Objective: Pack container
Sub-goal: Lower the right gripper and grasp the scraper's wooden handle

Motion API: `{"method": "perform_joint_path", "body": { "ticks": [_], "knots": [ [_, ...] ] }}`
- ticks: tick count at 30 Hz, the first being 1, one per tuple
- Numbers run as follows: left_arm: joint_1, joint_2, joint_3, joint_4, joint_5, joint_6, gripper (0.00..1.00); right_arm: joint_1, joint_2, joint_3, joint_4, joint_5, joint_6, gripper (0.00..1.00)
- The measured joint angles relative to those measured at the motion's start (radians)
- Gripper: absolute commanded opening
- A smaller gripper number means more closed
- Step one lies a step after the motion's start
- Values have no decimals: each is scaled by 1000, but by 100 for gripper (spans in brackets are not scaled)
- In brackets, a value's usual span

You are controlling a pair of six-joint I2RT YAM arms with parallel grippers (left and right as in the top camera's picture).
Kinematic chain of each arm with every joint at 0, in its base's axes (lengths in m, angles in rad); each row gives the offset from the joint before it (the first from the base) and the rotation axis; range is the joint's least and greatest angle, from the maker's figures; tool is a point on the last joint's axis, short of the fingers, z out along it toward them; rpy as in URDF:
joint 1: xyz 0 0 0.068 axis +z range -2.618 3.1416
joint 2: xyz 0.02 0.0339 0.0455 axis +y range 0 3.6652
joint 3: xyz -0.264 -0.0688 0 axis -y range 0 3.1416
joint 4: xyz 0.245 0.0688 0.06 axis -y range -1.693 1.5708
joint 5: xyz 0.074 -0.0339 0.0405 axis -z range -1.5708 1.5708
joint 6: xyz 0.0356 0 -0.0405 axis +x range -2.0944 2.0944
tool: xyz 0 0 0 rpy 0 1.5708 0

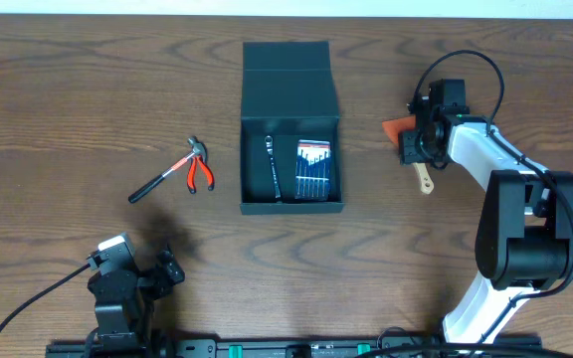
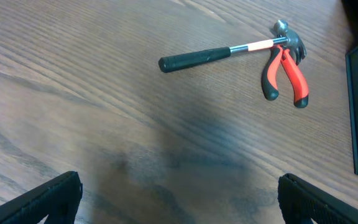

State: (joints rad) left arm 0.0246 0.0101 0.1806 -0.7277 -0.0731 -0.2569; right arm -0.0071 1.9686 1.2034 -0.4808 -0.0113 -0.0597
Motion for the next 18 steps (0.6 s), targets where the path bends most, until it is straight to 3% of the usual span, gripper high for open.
{"method": "perform_joint_path", "body": {
  "ticks": [8, 18],
  "knots": [
    [0, 0, 0, 0, 0, 0, 98, 0, 9, 10, 7, 4, 10, 34],
    [0, 0, 0, 0, 0, 0, 98, 0, 11, 13, 8, 11, 41, 23]
  ]
}}
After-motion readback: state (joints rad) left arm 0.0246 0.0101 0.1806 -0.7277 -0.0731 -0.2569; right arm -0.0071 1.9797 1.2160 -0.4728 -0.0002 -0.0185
